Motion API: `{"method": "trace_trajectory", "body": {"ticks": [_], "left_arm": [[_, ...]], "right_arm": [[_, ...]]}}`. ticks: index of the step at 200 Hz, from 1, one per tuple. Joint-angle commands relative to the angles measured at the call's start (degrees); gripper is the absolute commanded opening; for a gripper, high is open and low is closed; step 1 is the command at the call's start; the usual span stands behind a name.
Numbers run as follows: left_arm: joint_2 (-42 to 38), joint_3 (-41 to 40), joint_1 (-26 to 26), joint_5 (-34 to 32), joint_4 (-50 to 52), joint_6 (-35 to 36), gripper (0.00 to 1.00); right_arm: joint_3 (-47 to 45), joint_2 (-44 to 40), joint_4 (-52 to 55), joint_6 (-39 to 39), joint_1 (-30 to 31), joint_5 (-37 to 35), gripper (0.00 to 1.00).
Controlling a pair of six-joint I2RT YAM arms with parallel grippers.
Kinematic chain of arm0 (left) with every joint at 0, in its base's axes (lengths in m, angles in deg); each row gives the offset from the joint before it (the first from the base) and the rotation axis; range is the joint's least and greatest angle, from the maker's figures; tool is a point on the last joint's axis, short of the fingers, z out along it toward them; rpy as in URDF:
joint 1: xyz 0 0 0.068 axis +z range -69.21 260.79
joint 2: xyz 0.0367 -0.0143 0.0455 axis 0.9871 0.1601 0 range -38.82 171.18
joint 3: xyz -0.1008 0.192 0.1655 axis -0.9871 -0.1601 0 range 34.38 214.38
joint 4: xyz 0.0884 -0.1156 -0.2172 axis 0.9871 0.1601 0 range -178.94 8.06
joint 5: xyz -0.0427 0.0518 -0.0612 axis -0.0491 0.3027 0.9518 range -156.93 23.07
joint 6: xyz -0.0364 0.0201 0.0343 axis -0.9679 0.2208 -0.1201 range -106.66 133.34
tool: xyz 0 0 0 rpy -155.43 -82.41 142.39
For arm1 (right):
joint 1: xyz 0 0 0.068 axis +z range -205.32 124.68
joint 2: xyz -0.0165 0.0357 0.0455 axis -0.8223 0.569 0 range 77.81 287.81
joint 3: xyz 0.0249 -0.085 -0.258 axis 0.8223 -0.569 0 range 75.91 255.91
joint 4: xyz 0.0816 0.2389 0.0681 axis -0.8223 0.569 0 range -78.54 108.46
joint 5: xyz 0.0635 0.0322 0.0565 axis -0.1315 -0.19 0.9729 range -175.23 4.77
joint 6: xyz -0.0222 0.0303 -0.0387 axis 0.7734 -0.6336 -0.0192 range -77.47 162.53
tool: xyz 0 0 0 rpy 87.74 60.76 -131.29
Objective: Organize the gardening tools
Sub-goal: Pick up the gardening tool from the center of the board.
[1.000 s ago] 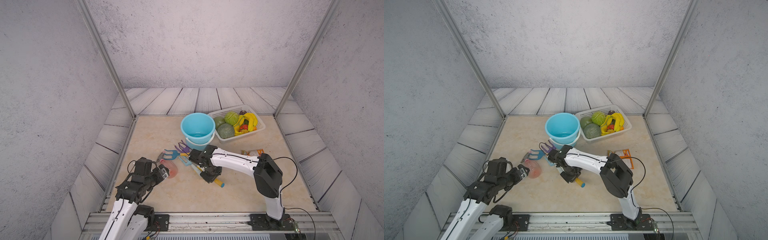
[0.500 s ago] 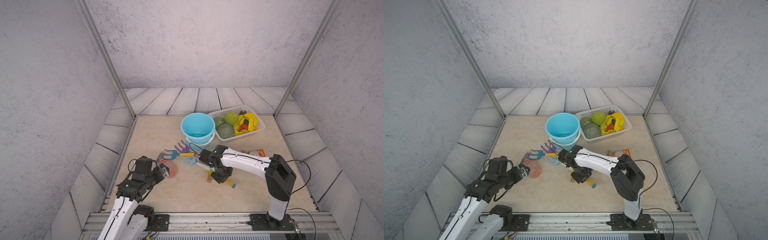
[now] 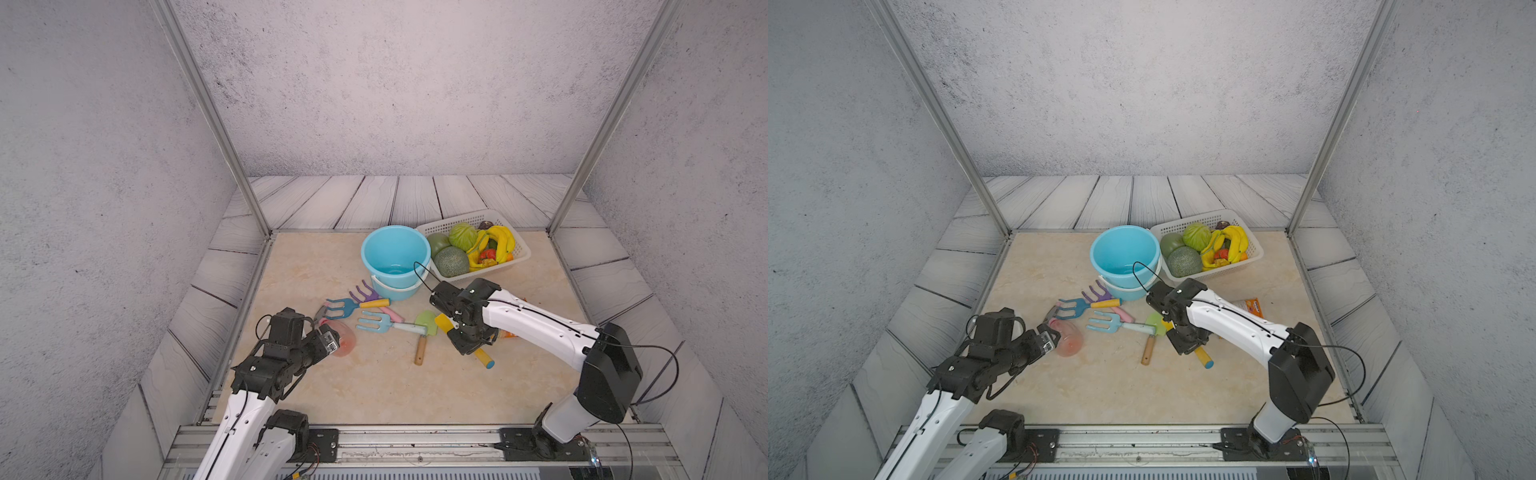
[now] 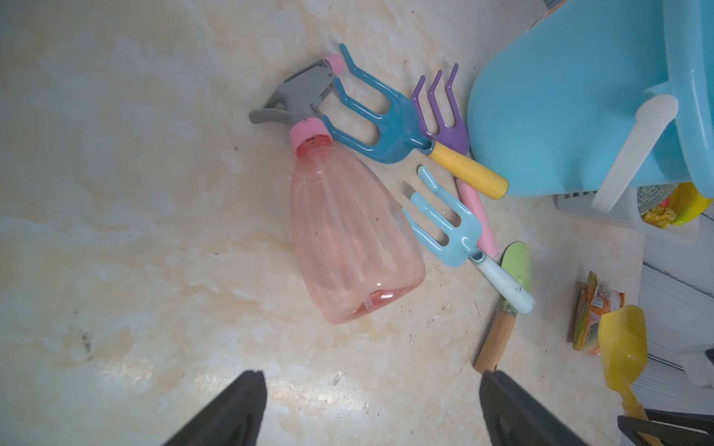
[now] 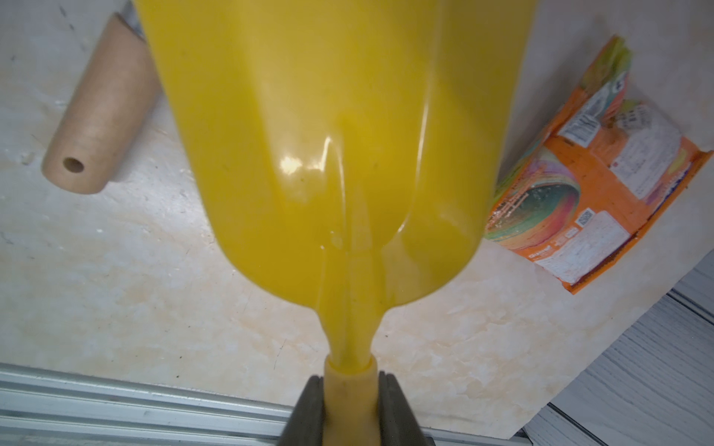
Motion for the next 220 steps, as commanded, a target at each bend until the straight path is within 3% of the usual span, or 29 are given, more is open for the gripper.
{"method": "trace_trajectory", "body": {"ticks": [1,50,84,155,220], "left_arm": [[-0.27,1.80,-0.25,0.19,0.31,1.20,0.93],[-0.69,2.18,-0.25,0.33,1.32,1.80,0.93],[-1.05,3.21,-0.25,0.03,2.61,2.69,0.93],[-1.55,4.20,-0.25,-0.32,4.33,2.51,0.93],[-0.80,4.93,-0.29,-1.07,5.50,2.26,0.93]], "right_arm": [[3.81,-4.32,0.73,-1.30,-0.93,-1.69,0.13],[16.79,-3.46,-3.05,-0.18,-1.46,-1.49,0.12],[25.82,0.03,-11.32,1.51,-1.63,-0.84,0.12],[56.71,23.49,-18.29,4.88,-4.28,5.13,0.13],[58.92,36.00,-34.55,3.67,-7.24,11.39,0.13]]}}
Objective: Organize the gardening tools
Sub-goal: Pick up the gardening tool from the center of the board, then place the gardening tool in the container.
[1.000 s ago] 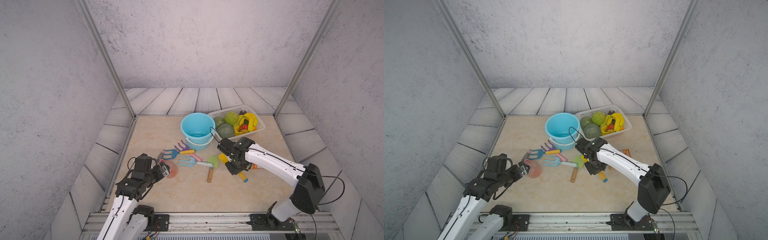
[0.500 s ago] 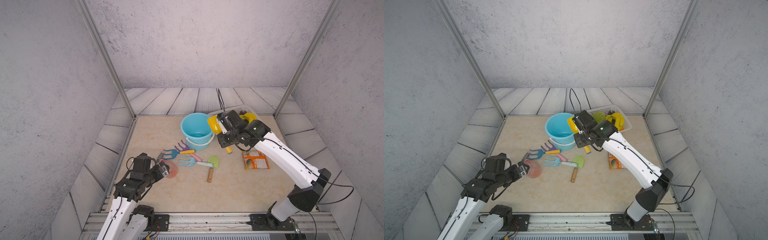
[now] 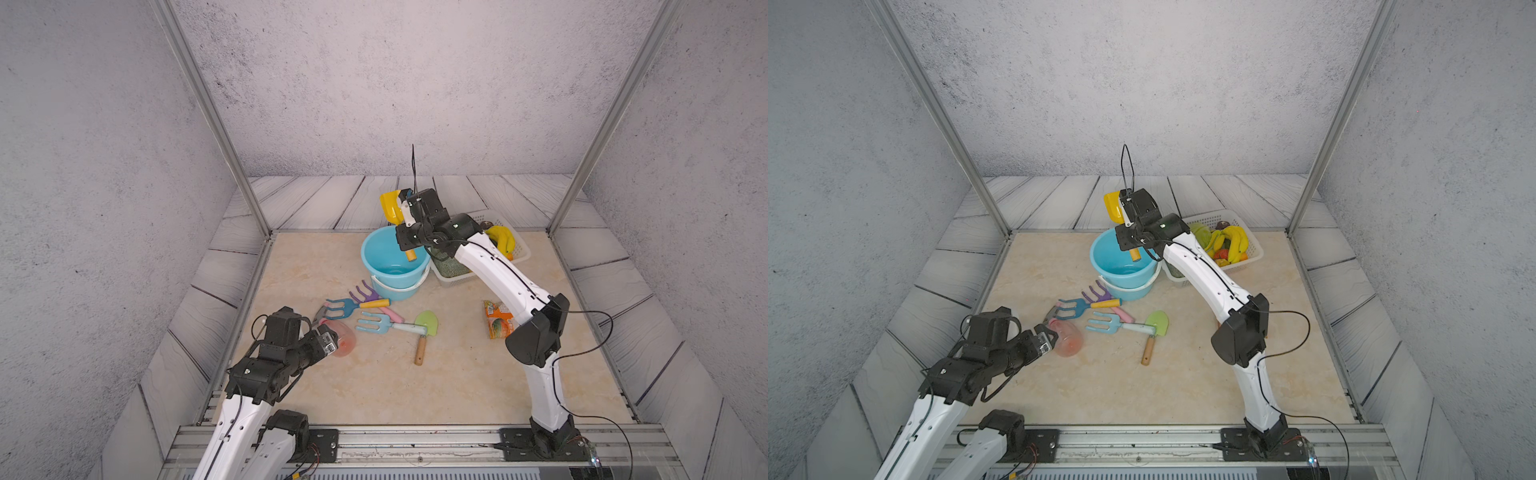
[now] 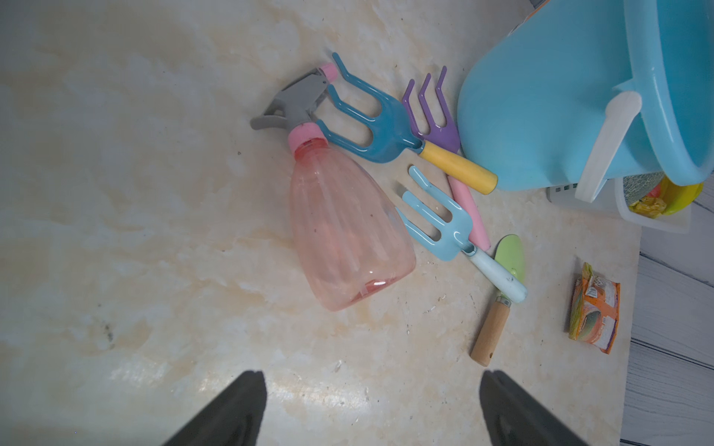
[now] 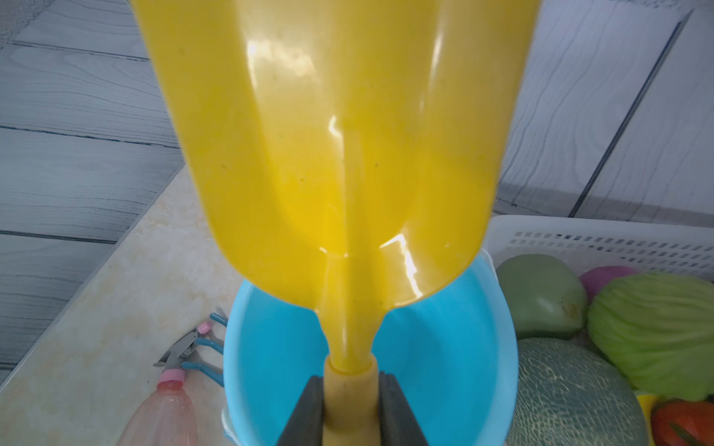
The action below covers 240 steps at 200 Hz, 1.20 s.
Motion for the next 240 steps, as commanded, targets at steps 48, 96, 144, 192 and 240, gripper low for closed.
{"method": "trace_trajectory", "body": {"ticks": [48,96,144,192,240], "left_arm": [[0.85,1.63,-0.34,-2.36,1.34,0.76,0.93],[3.38,1.65,-0.34,-2.98,-0.09,0.74,0.93],[5.91,2.28,-0.34,-3.42,-1.20,1.24,0.93],[6.69,2.51,-0.33,-3.59,-1.78,1.45,0.93],[6.62,4.08,-0.34,-3.30,-1.20,2.50,0.94]], "right_arm": [[-4.96,7.73,-17.51,0.96,-0.66,6.43,0.16],[-12.35,8.57,-23.70,1.62,-0.66,7.12,0.18],[-18.42,7.90,-28.36,1.53,-0.66,8.18,0.25],[-19.18,6.88,-28.02,1.80,-0.66,7.51,0.43],[-16.68,2.45,-23.05,2.39,-0.68,5.01,0.51]]}}
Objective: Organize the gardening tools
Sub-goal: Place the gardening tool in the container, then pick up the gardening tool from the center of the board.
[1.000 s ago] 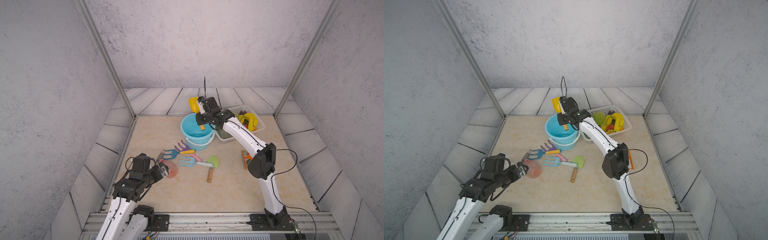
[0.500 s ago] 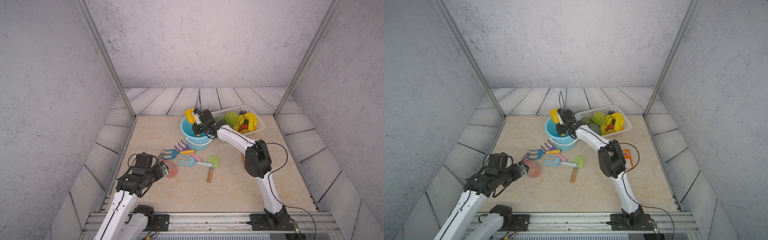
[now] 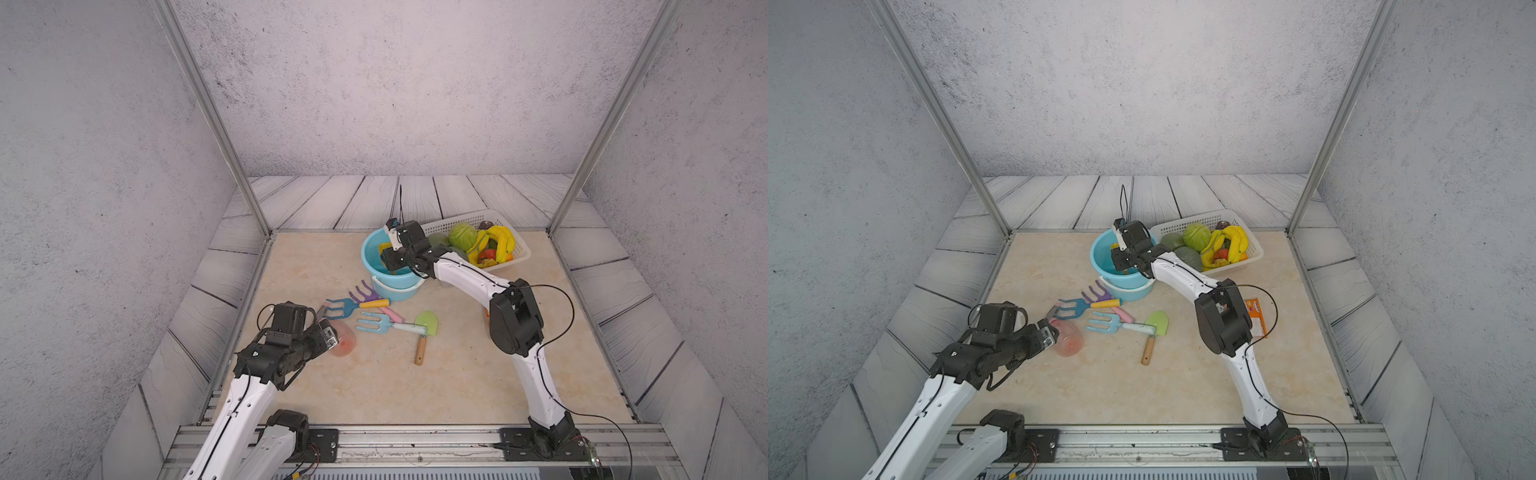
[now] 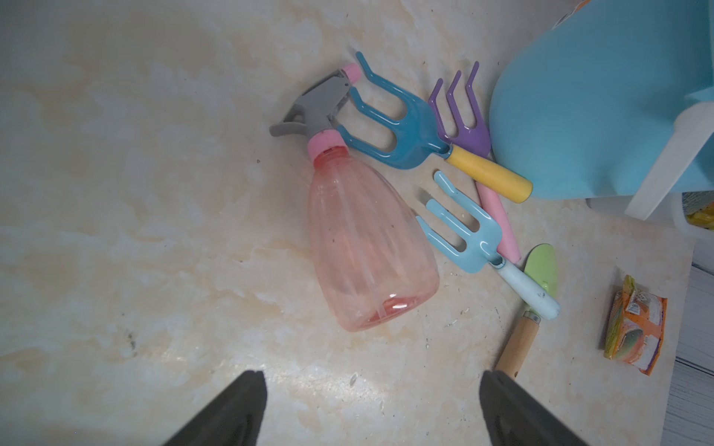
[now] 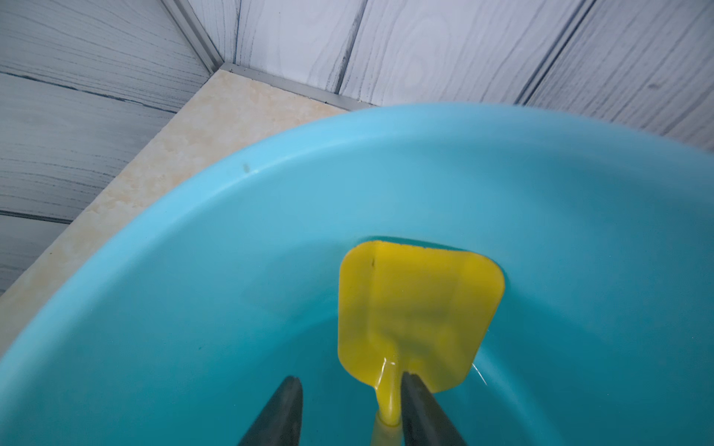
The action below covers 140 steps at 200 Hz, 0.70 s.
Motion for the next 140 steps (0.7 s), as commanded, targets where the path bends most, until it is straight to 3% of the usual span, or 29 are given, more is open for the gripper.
{"method": "trace_trajectory", "body": {"ticks": [1,65,117,140], "left_arm": [[-0.11,2.41,-0.34,-0.65,0.12,1.48,0.94],[-1.41,5.56,-0.34,1.15,3.49,3.26,0.97],[-3.70,6.04,-0.34,2.17,6.43,4.34,0.96],[-4.78,4.78,-0.58,3.44,6.16,4.34,0.94]], "right_arm": [[2.15,-5.11,4.10,0.59,0.07,-2.19,0.51],[-0.51,-18.06,12.89,0.52,0.08,-6.61,0.58],[-13.09,-32.57,19.02,-2.69,0.17,-3.56,0.59],[-22.69,-38.97,21.72,-6.72,1.64,-2.58,0.59]]}}
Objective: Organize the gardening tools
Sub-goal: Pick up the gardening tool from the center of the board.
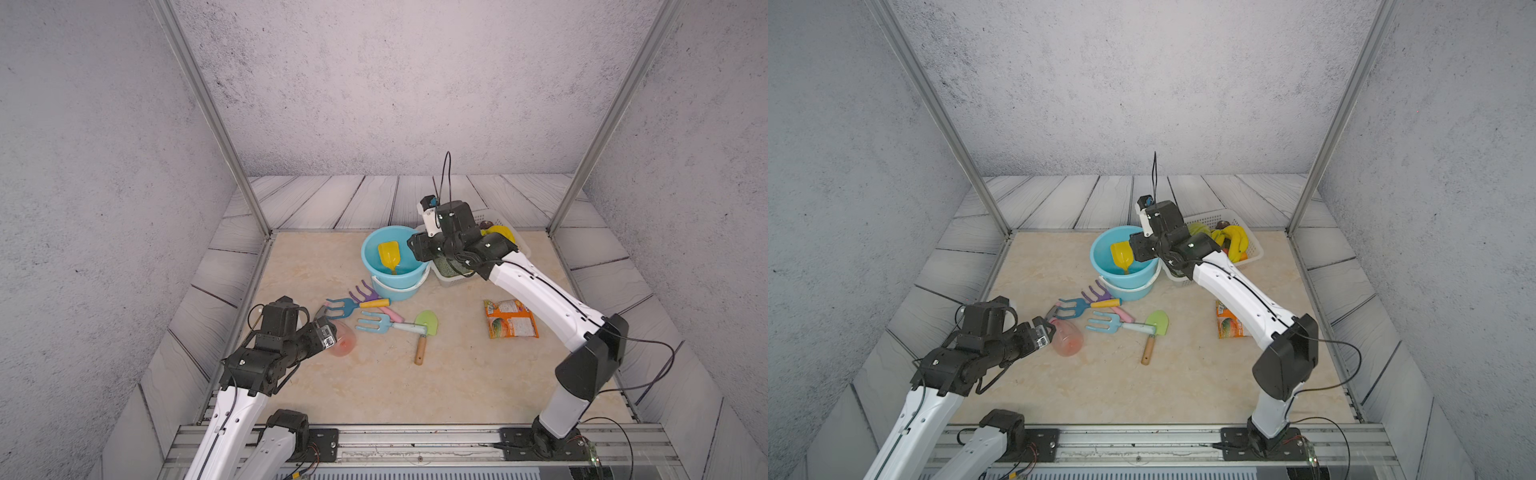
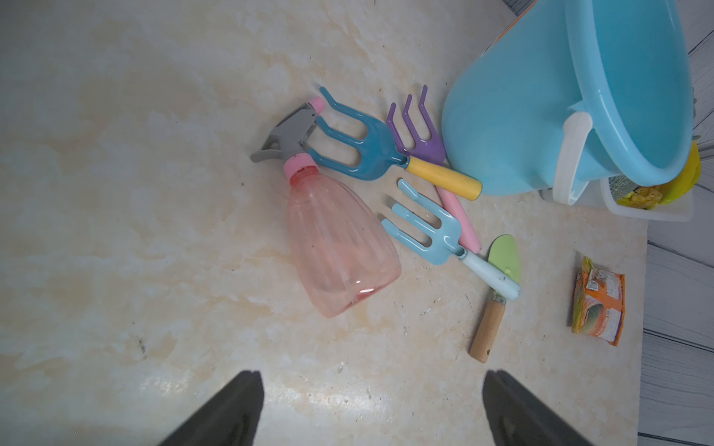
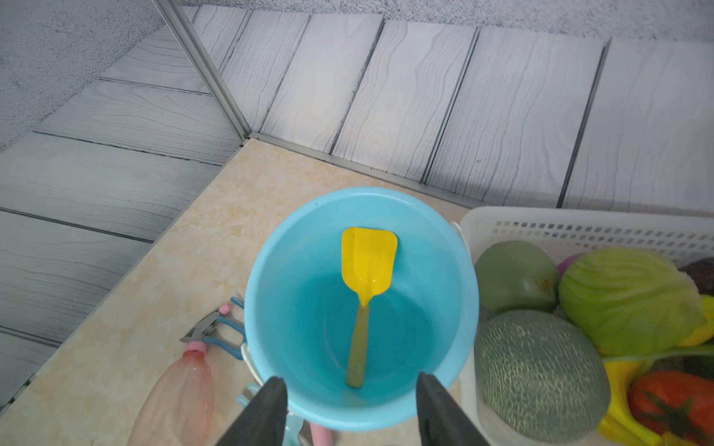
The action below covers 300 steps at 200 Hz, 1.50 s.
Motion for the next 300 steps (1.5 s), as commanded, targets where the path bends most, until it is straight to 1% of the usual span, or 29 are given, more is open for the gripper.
{"method": "trace_trajectory", "body": {"ticks": [1,23,42,57,73,89,106,152,190,224,265,300], "left_arm": [[-1.14,-0.32,-0.59,1.59,1.16,0.97,0.95],[-0.89,-0.60,-0.78,1.62,0.71,0.97,0.95],[0.02,-0.94,-1.12,2.23,0.10,0.85,0.94],[0.81,-1.39,-1.56,2.78,-0.91,0.41,0.95],[1.44,-2.08,-2.16,2.99,-2.45,-0.32,0.95],[2.10,-2.40,-2.62,3.31,-3.65,-0.70,0.95],[3.13,-2.33,-3.15,3.31,-4.08,-0.37,0.96],[4.33,-2.11,-3.33,2.61,-5.53,0.36,0.96],[5.10,-2.39,-3.33,2.97,-6.67,0.53,0.96],[5.27,-3.25,-3.33,3.05,-7.66,0.79,0.96],[5.81,-3.61,-3.33,3.35,-8.60,0.97,0.96],[5.97,-3.62,-3.34,3.09,-8.98,0.97,0.96]], "right_arm": [[-8.36,-5.58,6.96,-4.46,1.48,1.65,0.59],[-18.27,-10.60,8.66,-7.90,4.08,-0.43,0.59],[-25.62,-12.98,9.22,-11.75,5.72,0.47,0.59],[-29.43,-12.90,9.73,-14.45,6.77,0.39,0.59],[-33.43,-12.21,6.80,-17.22,7.96,0.93,0.59],[-35.32,-10.78,5.01,-19.38,8.68,0.23,0.59],[-36.20,-8.72,2.76,-20.80,9.07,0.14,0.59],[-34.01,-0.93,0.98,-23.38,9.58,-1.24,0.58],[-32.57,3.79,0.12,-25.12,9.66,-2.20,0.56],[-31.50,6.61,-0.27,-26.24,9.66,-3.25,0.54],[-30.22,9.44,0.47,-27.27,9.66,-5.01,0.49],[-30.16,10.37,1.07,-27.56,9.66,-6.57,0.48]]}}
